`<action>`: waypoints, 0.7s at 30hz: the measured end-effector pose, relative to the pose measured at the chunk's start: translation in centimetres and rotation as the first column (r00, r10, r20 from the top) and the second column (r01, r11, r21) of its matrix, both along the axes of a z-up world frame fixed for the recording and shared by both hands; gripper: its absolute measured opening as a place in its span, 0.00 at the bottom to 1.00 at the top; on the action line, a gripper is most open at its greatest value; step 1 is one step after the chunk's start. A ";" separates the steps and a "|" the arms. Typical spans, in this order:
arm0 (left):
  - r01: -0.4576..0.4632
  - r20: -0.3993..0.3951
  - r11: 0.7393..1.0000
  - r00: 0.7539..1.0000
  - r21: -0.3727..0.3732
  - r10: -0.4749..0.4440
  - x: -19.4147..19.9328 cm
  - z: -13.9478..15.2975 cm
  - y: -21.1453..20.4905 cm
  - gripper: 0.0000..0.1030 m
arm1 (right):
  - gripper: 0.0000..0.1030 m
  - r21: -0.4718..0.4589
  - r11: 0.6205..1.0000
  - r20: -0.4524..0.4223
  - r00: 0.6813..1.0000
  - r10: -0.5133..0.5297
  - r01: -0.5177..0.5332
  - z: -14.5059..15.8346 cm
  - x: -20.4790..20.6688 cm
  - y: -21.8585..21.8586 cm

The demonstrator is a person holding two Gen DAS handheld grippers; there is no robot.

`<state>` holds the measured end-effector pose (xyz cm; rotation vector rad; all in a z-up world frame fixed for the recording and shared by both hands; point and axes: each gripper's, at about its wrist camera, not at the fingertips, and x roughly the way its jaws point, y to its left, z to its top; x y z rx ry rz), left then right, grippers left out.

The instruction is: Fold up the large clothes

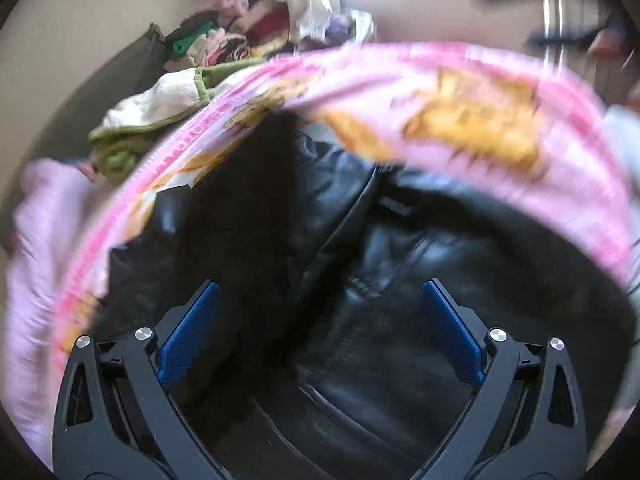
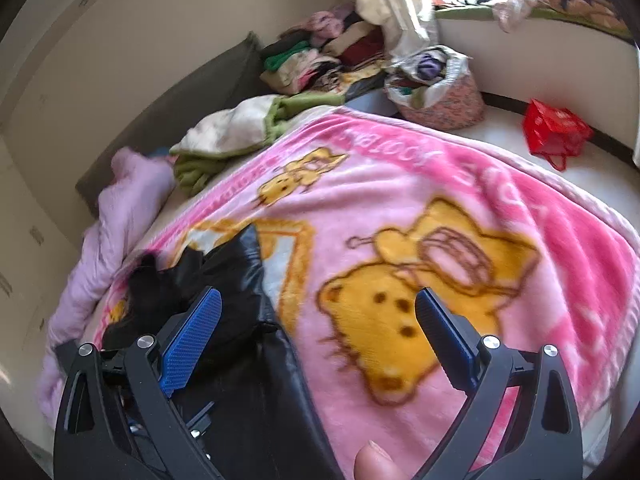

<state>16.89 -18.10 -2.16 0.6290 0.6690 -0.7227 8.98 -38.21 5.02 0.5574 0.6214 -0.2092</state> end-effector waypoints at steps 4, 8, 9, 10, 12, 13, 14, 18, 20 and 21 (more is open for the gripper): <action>-0.038 -0.071 0.982 0.997 -0.186 0.025 0.8 3.5 4.0 0.91 | 0.94 0.073 0.991 -0.030 0.993 0.110 -0.108 -0.8 3.5 1.6; -0.191 -0.158 0.922 0.977 -0.337 0.144 3.6 5.8 9.1 0.91 | 0.94 0.064 0.981 -0.100 0.977 0.190 -0.185 -2.0 7.3 4.0; -0.235 -0.174 0.902 0.968 -0.361 0.183 4.3 6.0 10.6 0.91 | 0.94 0.061 0.978 -0.116 0.972 0.205 -0.199 -2.4 8.2 4.7; -0.301 -0.199 0.874 0.950 -0.382 0.240 5.4 6.2 12.2 0.91 | 0.93 0.056 0.975 -0.134 0.966 0.223 -0.217 -2.6 9.0 5.3; -0.391 -0.228 0.829 0.919 -0.399 0.323 7.0 6.2 14.8 0.91 | 0.82 0.059 0.968 -0.141 0.958 0.248 -0.242 -3.0 10.4 6.3; -0.436 -0.228 0.806 0.900 -0.400 0.373 7.7 6.1 16.2 0.91 | 0.81 0.061 0.967 -0.150 0.956 0.252 -0.245 -3.2 10.8 6.5; -0.472 -0.220 0.789 0.882 -0.394 0.417 8.2 6.0 17.3 0.91 | 0.80 0.075 0.966 -0.161 0.953 0.258 -0.249 -3.6 11.6 6.7; -0.578 -0.218 0.735 0.816 -0.355 0.536 10.2 5.1 20.7 0.91 | 0.79 0.176 0.957 -0.193 0.945 0.266 -0.233 -5.4 14.2 6.7; -0.617 -0.272 0.697 0.787 -0.365 0.554 11.0 4.5 22.4 0.91 | 0.78 0.230 0.947 -0.211 0.938 0.274 -0.225 -6.3 15.3 6.7; -0.628 -0.296 0.683 0.779 -0.374 0.553 11.2 4.4 23.1 0.91 | 0.69 0.249 0.945 -0.227 0.936 0.270 -0.213 -6.8 15.8 6.7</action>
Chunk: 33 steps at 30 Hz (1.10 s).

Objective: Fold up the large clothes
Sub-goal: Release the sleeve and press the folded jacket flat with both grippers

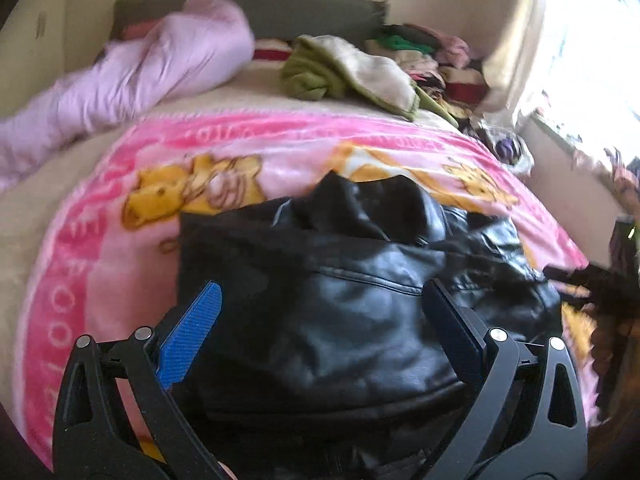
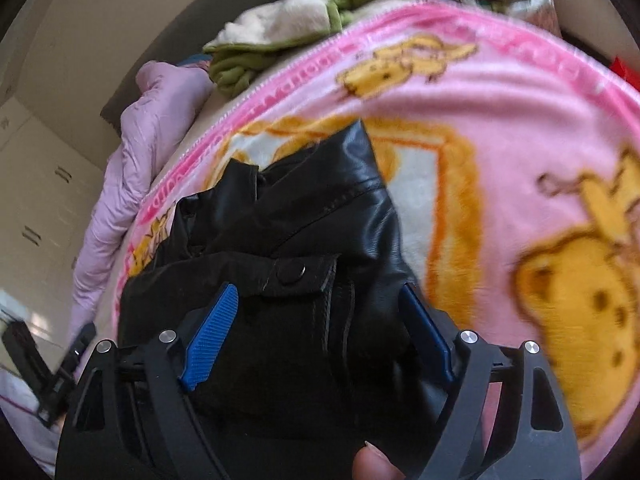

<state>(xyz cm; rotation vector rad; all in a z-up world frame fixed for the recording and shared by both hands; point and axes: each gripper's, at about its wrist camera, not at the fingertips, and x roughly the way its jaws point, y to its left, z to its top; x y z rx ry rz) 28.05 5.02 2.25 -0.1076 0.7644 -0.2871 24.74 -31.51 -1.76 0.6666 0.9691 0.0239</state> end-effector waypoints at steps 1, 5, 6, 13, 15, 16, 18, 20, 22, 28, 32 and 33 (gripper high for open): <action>-0.018 -0.020 0.999 1.000 -0.042 0.017 0.4 -0.2 0.8 0.91 | 0.63 -0.001 1.000 -0.007 1.000 -0.004 0.004 -0.1 0.2 0.1; -0.054 -0.036 0.993 0.998 -0.101 0.050 0.5 -0.4 2.4 0.91 | 0.21 0.001 0.999 0.069 0.997 0.040 -0.040 1.0 0.6 1.0; -0.059 -0.031 0.994 0.998 -0.096 0.056 0.5 -0.3 2.5 0.91 | 0.12 -0.036 0.998 0.106 0.993 0.056 -0.053 1.9 0.4 1.3; -0.072 -0.040 0.991 0.997 -0.113 0.068 1.1 -0.6 2.8 0.91 | 0.05 -0.171 0.983 0.277 0.954 0.117 -0.071 6.5 -0.5 2.4; -0.068 -0.041 0.992 0.997 -0.107 0.064 1.1 -0.6 2.5 0.91 | 0.05 -0.190 0.979 0.302 0.945 0.129 -0.073 7.1 -0.7 2.1; -0.065 -0.042 0.992 0.997 -0.108 0.061 1.1 -0.7 2.4 0.91 | 0.05 -0.194 0.979 0.305 0.944 0.127 -0.069 7.1 -0.7 2.0; -0.049 -0.051 0.992 0.998 -0.116 0.044 1.2 -0.8 2.0 0.90 | 0.05 -0.206 0.977 0.293 0.949 0.117 -0.057 6.9 -0.7 1.4; -0.021 -0.056 0.992 0.998 -0.123 0.014 1.2 -0.9 1.5 0.77 | 0.05 -0.204 0.978 0.266 0.959 0.098 -0.044 6.2 -0.5 0.9; -0.002 -0.061 0.994 0.998 -0.112 -0.005 1.1 -1.0 0.9 0.71 | 0.05 -0.199 0.979 0.242 0.966 0.088 -0.039 5.3 -0.4 0.6; 0.030 -0.082 0.995 0.996 -0.094 -0.038 1.0 -1.3 -0.2 0.52 | 0.05 -0.216 0.976 0.202 0.977 0.073 -0.028 3.8 -0.4 0.7; 0.024 -0.143 0.998 0.989 -0.051 -0.031 1.6 -2.9 -0.7 0.49 | 0.07 -0.239 0.971 0.167 0.983 0.071 -0.030 3.3 -0.3 0.9; 0.023 -0.162 0.999 0.986 -0.037 -0.028 1.7 -3.6 -0.9 0.49 | 0.08 -0.270 0.963 0.151 0.986 0.070 -0.027 3.4 -0.3 1.1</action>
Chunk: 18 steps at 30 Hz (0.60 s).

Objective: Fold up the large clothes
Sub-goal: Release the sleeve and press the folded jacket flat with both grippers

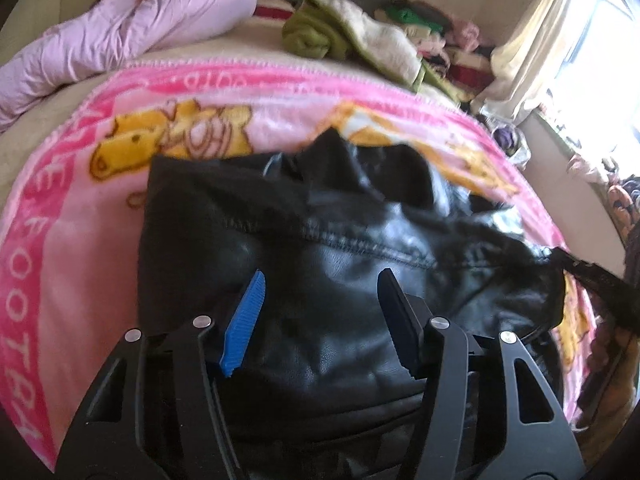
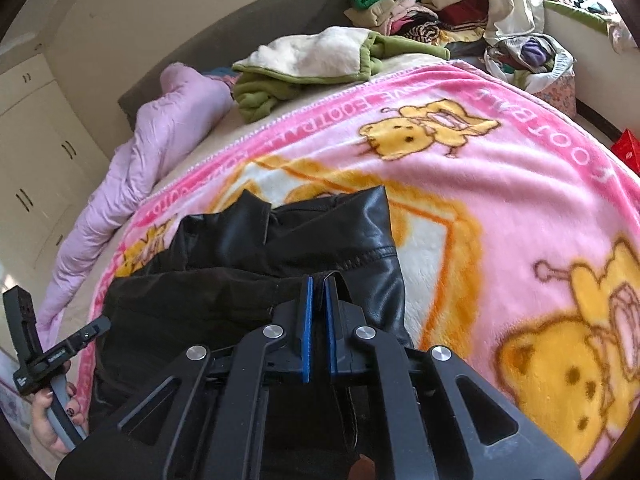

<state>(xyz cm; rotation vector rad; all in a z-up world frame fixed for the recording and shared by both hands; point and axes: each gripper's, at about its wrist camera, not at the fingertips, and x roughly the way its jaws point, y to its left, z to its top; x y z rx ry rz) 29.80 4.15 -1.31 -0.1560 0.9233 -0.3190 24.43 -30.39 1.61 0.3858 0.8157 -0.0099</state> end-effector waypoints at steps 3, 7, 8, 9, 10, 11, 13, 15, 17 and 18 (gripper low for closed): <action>-0.002 -0.013 1.000 1.000 0.030 0.002 0.1 -0.7 -0.3 0.49 | 0.21 -0.102 0.995 0.017 1.000 -0.021 0.023 0.6 -0.6 0.5; 0.002 -0.004 0.998 1.000 0.060 -0.001 -0.1 -0.7 -0.7 0.49 | 0.37 -0.109 0.994 0.074 0.997 0.027 -0.018 1.7 -1.2 1.6; 0.003 -0.004 0.998 1.000 0.064 -0.003 -0.2 -0.8 -0.7 0.49 | 0.39 -0.123 0.992 0.086 0.995 0.053 -0.042 2.0 -1.1 2.4; 0.004 -0.004 0.998 1.000 0.067 -0.004 -0.2 -0.9 -0.7 0.49 | 0.42 -0.134 0.989 0.088 0.993 0.074 -0.062 2.2 -0.9 3.0; 0.003 -0.005 0.998 1.000 0.067 -0.003 -0.3 -0.8 -0.7 0.49 | 0.43 -0.140 0.987 0.086 0.992 0.090 -0.077 2.2 -0.6 3.5; 0.004 -0.006 0.998 1.000 0.068 -0.004 -0.3 -0.9 -0.7 0.49 | 0.48 -0.150 0.984 0.077 0.991 0.107 -0.095 2.2 -0.2 4.2; 0.003 -0.008 0.998 1.000 0.069 -0.003 -0.2 -0.9 -0.7 0.49 | 0.56 -0.168 0.978 0.060 0.989 0.133 -0.121 1.8 0.5 5.2; 0.004 -0.010 0.997 1.000 0.072 -0.003 -0.2 -1.0 -0.7 0.49 | 0.57 -0.190 0.970 0.034 0.987 0.160 -0.150 1.2 1.3 6.2; 0.006 -0.010 0.997 1.000 0.078 -0.005 -0.2 -1.1 -0.7 0.49 | 0.57 -0.208 0.963 -0.009 0.985 0.172 -0.170 0.1 2.3 7.0; 0.006 -0.011 0.997 1.000 0.079 -0.005 -0.1 -1.1 -0.8 0.49 | 0.57 -0.208 0.963 -0.024 0.985 0.170 -0.171 -0.4 2.6 7.1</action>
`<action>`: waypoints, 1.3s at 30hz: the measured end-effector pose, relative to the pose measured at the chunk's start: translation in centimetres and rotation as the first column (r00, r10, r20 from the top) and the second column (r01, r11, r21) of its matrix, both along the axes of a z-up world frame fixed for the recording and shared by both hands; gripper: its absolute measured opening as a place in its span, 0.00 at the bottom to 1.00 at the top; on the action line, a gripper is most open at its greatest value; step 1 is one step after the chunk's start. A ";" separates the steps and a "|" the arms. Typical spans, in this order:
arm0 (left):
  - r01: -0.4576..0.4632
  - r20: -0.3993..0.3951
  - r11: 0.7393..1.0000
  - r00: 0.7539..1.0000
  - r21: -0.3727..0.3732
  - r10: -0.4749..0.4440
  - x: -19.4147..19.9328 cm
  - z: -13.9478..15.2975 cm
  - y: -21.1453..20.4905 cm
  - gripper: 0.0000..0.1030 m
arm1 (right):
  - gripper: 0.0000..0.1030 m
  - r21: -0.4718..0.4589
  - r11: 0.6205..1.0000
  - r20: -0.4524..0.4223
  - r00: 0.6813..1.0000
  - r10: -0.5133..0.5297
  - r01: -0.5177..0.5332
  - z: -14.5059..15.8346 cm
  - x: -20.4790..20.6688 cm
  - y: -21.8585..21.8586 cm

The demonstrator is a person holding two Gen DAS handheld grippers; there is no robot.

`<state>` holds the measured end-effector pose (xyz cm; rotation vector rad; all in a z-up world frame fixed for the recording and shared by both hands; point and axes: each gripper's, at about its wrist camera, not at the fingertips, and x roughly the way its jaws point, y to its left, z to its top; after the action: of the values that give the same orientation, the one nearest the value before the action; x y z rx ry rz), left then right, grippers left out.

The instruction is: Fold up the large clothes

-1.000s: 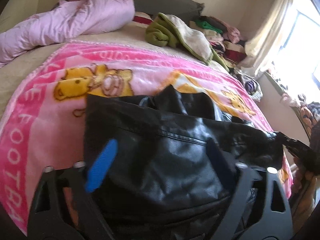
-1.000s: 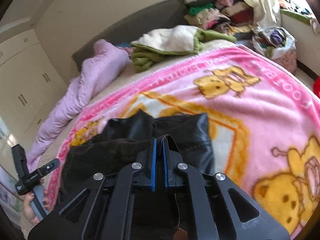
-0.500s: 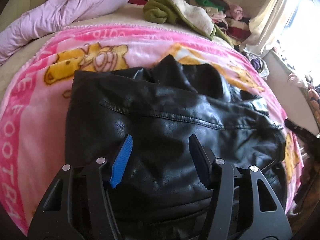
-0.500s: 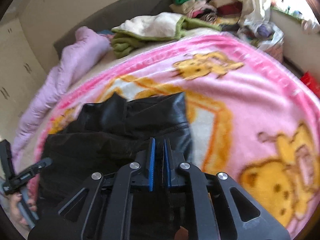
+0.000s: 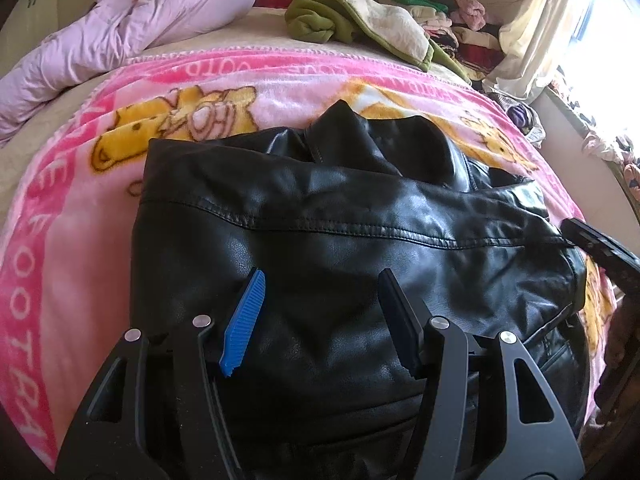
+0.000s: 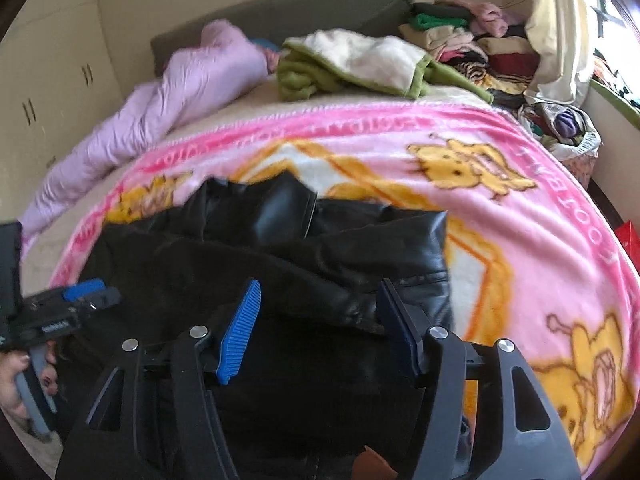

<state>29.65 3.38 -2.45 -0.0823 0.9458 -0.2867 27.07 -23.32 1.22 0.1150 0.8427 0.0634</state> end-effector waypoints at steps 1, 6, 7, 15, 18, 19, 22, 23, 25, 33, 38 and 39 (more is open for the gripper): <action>-0.001 -0.001 1.000 1.000 0.001 0.001 0.0 -0.1 0.0 0.49 | 0.58 0.001 1.000 -0.013 1.000 -0.001 0.001 -0.4 0.2 0.0; -0.001 -0.011 1.000 1.000 0.015 0.002 0.3 -0.4 -0.1 0.49 | 0.61 0.020 1.000 -0.064 0.998 -0.014 0.015 -2.3 0.9 -0.4; -0.001 -0.013 1.000 1.000 0.017 0.001 0.4 -0.5 -0.2 0.49 | 0.61 0.013 1.000 -0.070 0.997 -0.013 0.014 -2.5 0.9 -0.3; -0.003 -0.012 1.000 1.000 0.020 0.004 0.6 -0.7 -0.3 0.49 | 0.61 -0.037 0.999 -0.087 0.996 -0.024 0.021 -4.2 1.4 0.3; -0.009 -0.007 1.000 1.000 0.013 0.009 0.5 -0.5 -0.1 0.49 | 0.61 -0.044 0.999 -0.069 0.997 -0.026 0.023 -3.7 1.1 0.5; -0.010 -0.005 1.000 1.000 0.011 0.010 0.4 -0.3 -0.1 0.49 | 0.62 -0.036 0.999 -0.060 0.998 -0.026 0.024 -3.4 0.9 0.5; -0.009 0.005 1.000 1.000 -0.006 0.010 0.1 0.3 0.0 0.49 | 0.63 0.012 0.999 -0.028 0.999 -0.031 0.031 -2.2 0.0 0.0; -0.008 0.014 1.000 1.000 -0.016 0.008 -0.1 0.6 0.0 0.49 | 0.63 0.029 0.999 -0.013 1.000 -0.028 0.028 -1.7 -0.4 -0.2; -0.005 0.033 1.000 0.999 -0.021 0.005 -0.6 1.2 -0.1 0.49 | 0.63 0.047 0.999 -0.002 1.000 -0.025 0.025 -1.1 -0.9 -0.3; 0.008 0.093 1.000 0.996 -0.020 -0.006 -2.0 3.5 -0.7 0.59 | 0.73 0.071 0.997 0.046 0.999 -0.001 -0.002 1.1 -2.9 0.0; 0.013 0.119 1.000 0.993 0.017 -0.015 -2.9 4.1 -1.2 0.71 | 0.73 0.069 0.997 0.054 0.998 0.019 -0.023 1.5 -3.8 0.5; 0.013 0.122 1.000 0.992 0.025 -0.016 -3.0 4.1 -1.3 0.72 | 0.73 0.066 0.997 0.053 0.998 0.023 -0.026 1.4 -3.9 0.6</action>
<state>26.63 2.10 1.69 -0.0356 0.8285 -0.2910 23.16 -22.70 2.65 0.1651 0.7896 0.1171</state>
